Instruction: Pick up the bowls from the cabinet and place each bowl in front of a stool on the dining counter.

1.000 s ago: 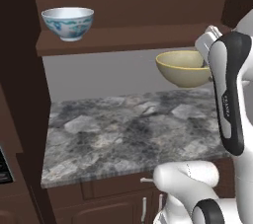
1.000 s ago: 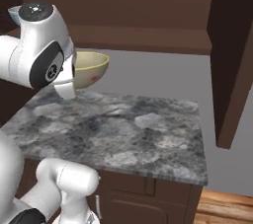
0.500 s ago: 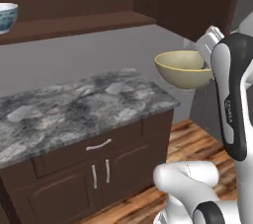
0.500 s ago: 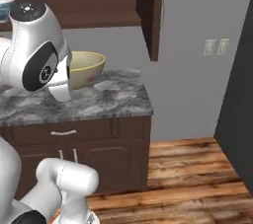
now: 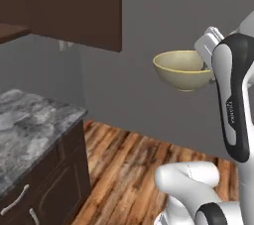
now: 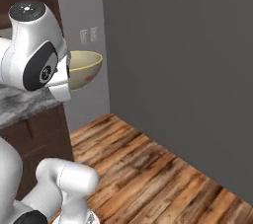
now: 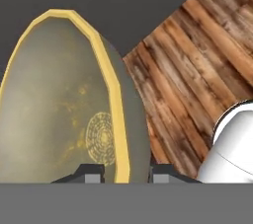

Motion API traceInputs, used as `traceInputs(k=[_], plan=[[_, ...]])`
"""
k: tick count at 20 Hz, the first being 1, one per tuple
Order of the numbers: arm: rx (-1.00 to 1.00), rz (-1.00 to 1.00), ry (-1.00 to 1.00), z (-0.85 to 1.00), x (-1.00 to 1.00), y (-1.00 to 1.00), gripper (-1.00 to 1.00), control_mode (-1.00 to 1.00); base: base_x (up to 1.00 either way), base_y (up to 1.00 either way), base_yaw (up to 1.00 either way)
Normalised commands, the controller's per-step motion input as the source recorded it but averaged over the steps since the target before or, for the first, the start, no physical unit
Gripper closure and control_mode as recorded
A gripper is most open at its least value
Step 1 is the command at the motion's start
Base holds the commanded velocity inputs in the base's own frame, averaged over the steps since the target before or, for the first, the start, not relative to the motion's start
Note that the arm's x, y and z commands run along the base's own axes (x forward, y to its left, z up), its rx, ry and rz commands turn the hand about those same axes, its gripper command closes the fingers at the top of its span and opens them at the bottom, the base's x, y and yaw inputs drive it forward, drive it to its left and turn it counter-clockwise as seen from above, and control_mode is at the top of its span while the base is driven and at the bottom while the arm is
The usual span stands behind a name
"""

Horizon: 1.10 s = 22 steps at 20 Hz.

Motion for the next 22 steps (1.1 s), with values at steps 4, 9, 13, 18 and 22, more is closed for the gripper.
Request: traceInputs(k=[4, 9, 13, 18, 22], plan=[[0.00, 0.00, 0.00, 0.00, 0.00, 0.00, 1.00, 1.00, -0.11, 0.00, -1.00], [0.00, 0.00, 0.00, 0.00, 0.00, 0.00, 1.00, 1.00, -0.02, 0.00, -1.00], [0.00, 0.00, 0.00, 0.00, 0.00, 0.00, 1.00, 1.00, 0.00, 0.00, -1.00], [0.00, 0.00, 0.00, 0.00, 0.00, 0.00, 1.00, 1.00, 0.00, 0.00, -1.00], [0.00, 0.00, 0.00, 0.00, 0.00, 0.00, 1.00, 1.00, 0.00, 0.00, -1.00]])
